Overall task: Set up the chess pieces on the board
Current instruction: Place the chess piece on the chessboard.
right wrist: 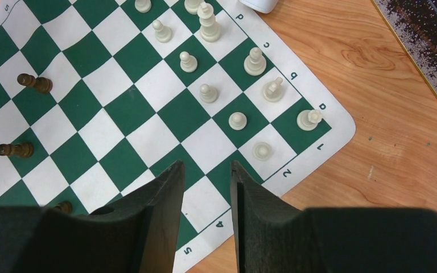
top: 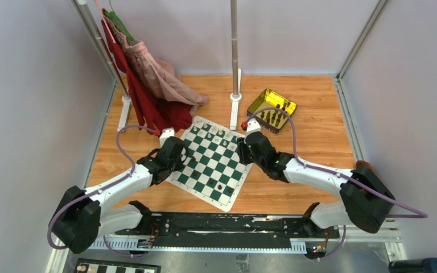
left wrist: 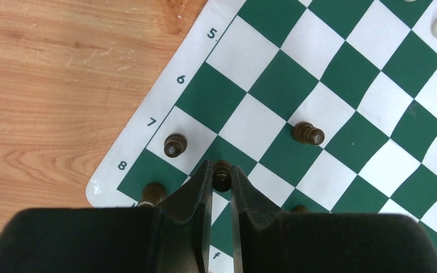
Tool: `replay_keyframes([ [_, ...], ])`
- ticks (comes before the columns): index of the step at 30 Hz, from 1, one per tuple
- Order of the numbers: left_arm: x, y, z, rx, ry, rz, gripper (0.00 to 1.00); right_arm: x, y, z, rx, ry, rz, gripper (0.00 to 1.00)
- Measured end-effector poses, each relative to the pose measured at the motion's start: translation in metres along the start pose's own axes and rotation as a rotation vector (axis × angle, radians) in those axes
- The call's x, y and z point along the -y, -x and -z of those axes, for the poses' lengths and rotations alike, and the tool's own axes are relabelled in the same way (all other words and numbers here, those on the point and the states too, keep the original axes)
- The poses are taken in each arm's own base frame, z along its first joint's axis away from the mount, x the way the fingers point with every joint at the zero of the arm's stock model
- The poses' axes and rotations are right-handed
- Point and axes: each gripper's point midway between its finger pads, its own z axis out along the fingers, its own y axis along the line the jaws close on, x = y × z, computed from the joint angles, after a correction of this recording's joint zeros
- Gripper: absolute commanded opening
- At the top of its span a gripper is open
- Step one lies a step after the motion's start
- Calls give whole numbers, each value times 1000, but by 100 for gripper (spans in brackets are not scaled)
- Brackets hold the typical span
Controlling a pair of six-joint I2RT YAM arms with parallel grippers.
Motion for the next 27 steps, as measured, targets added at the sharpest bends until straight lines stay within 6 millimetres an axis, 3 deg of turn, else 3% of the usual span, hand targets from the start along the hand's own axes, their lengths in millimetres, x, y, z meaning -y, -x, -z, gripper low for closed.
replay_keyframes([
  [11, -1, -10, -5, -24, 24, -17, 7, 0, 0, 0, 0, 0, -1, 40],
  [27, -3, -16, -8, -38, 44, -35, 19, 0, 0, 0, 0, 0, -1, 40],
])
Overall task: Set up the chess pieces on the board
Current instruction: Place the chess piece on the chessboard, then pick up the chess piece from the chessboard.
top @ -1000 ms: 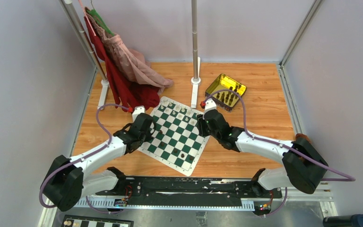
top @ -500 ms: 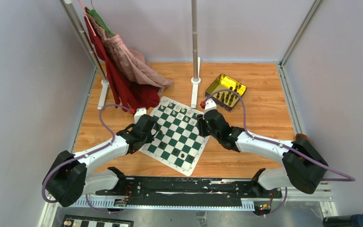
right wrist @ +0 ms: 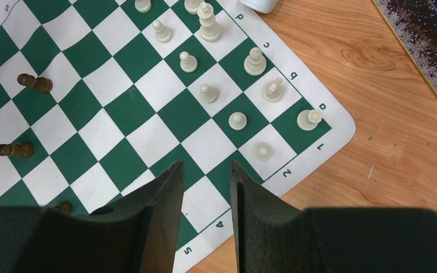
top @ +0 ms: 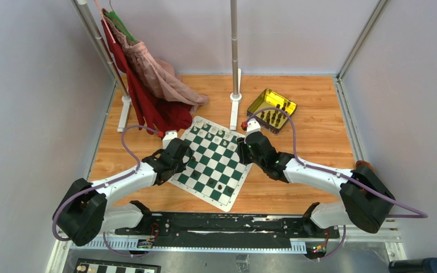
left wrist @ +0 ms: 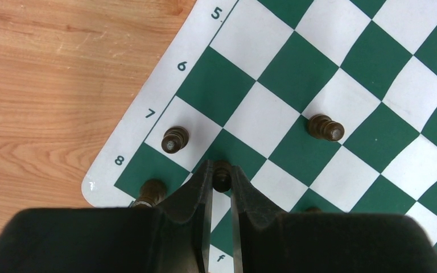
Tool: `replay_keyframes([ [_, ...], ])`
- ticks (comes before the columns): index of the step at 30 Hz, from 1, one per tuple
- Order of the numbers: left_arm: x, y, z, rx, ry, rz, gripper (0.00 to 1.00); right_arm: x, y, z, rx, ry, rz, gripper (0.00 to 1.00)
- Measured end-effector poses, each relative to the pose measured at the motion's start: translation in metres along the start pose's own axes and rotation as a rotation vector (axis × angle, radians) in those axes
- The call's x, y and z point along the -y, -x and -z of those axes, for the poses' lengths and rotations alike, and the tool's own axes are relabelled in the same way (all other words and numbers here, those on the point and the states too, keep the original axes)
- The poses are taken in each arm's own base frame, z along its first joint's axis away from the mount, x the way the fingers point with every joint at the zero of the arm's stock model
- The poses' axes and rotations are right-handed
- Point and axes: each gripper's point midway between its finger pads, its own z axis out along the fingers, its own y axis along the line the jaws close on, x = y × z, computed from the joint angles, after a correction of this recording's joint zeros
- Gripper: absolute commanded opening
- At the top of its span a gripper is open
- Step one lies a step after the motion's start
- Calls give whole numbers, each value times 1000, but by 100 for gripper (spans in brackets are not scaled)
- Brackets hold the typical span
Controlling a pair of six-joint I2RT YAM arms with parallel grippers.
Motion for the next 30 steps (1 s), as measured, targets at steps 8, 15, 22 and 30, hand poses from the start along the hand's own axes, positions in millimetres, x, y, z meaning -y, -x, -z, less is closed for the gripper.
replay_keyframes([
  [8, 1, -2, -1, -6, 3, -6, 33, 0, 0, 0, 0, 0, 0, 40],
  [15, 1, 2, 1, 3, 8, -5, 35, 0, 0, 0, 0, 0, 0, 40],
  [22, 4, 16, 10, 29, 7, -4, 39, 0, 0, 0, 0, 0, 0, 40],
  [30, 23, 50, 29, 96, -45, -43, 59, 0, 0, 0, 0, 0, 0, 40],
])
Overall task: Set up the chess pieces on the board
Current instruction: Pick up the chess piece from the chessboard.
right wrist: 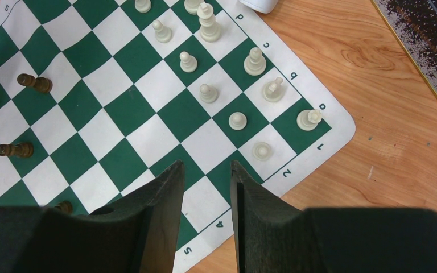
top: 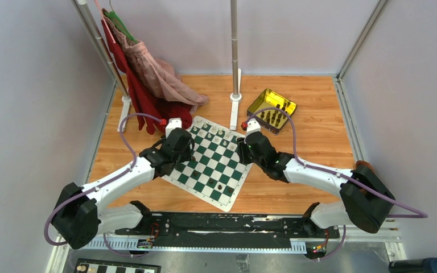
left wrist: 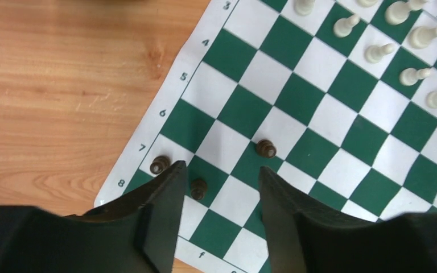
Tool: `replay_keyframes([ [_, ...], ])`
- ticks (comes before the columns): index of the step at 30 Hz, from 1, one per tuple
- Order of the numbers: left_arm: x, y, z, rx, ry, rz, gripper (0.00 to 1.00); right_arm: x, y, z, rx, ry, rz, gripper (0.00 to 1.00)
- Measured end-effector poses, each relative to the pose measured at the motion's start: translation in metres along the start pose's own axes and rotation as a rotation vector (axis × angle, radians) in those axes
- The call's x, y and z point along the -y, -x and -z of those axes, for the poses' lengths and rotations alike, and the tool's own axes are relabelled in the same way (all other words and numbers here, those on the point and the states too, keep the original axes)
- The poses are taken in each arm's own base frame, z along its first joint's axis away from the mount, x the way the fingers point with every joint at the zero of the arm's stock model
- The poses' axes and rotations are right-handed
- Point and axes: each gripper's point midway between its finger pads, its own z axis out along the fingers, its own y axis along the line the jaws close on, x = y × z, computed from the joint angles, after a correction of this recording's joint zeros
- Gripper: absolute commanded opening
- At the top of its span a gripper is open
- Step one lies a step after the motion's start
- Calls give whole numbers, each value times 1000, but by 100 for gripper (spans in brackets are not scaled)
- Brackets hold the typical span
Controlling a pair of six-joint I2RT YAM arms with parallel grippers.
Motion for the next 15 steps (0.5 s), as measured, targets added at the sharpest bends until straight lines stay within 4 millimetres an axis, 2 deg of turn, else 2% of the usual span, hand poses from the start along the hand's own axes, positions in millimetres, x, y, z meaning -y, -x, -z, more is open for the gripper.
replay_keyframes([
  [4, 10, 8, -1, 8, -20, -42, 68, 0, 0, 0, 0, -1, 0, 40],
  [8, 17, 1, -7, -15, -33, -92, 70, 1, 0, 0, 1, -5, 0, 40],
  [15, 26, -9, -21, -42, -49, -143, 56, 5, 5, 2, 18, -14, -9, 40],
])
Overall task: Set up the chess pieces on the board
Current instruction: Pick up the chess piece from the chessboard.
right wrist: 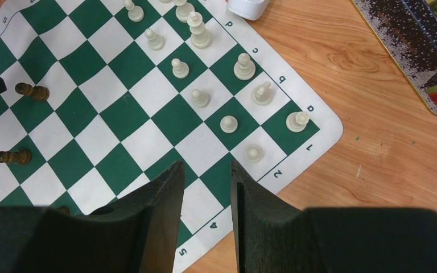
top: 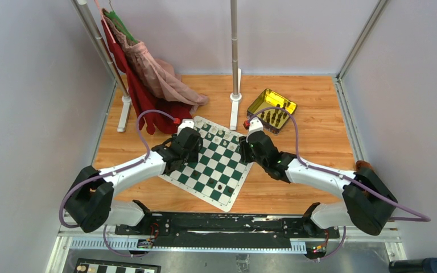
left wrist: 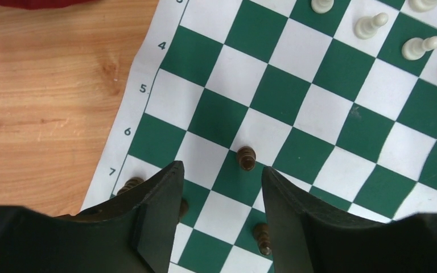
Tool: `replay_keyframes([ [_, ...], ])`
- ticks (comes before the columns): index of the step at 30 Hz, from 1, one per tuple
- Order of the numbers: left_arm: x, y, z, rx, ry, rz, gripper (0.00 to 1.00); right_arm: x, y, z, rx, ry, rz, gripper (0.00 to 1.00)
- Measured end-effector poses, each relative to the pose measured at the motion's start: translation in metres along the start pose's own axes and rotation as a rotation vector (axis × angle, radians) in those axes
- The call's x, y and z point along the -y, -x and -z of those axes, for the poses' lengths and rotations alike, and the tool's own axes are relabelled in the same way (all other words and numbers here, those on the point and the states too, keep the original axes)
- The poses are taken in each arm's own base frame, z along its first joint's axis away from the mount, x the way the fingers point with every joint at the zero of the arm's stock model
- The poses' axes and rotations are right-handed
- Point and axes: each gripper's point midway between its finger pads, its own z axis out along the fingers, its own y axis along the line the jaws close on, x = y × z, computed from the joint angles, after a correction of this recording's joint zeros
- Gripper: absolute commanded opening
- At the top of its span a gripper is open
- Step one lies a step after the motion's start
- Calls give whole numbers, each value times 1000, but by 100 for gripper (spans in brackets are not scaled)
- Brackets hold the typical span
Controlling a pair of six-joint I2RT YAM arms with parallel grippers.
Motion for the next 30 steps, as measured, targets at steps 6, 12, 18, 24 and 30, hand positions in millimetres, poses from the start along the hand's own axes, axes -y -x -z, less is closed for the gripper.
replay_keyframes([
  [6, 3, -9, -14, -28, 7, -22, 50, 5, 1, 1, 5, -14, -5, 40],
  [12, 6, -20, -25, -63, 14, -38, 48, 5, -1, 1, 2, -15, -4, 40],
  [18, 10, -20, -30, -69, 8, -38, 46, 6, -2, 1, 0, -16, -3, 40],
  [24, 14, -19, -34, -68, -1, -35, 42, 6, -2, 1, 0, -16, -4, 40],
  [30, 15, -21, -35, -75, -6, -36, 39, 6, -2, 1, 0, -16, -4, 40],
])
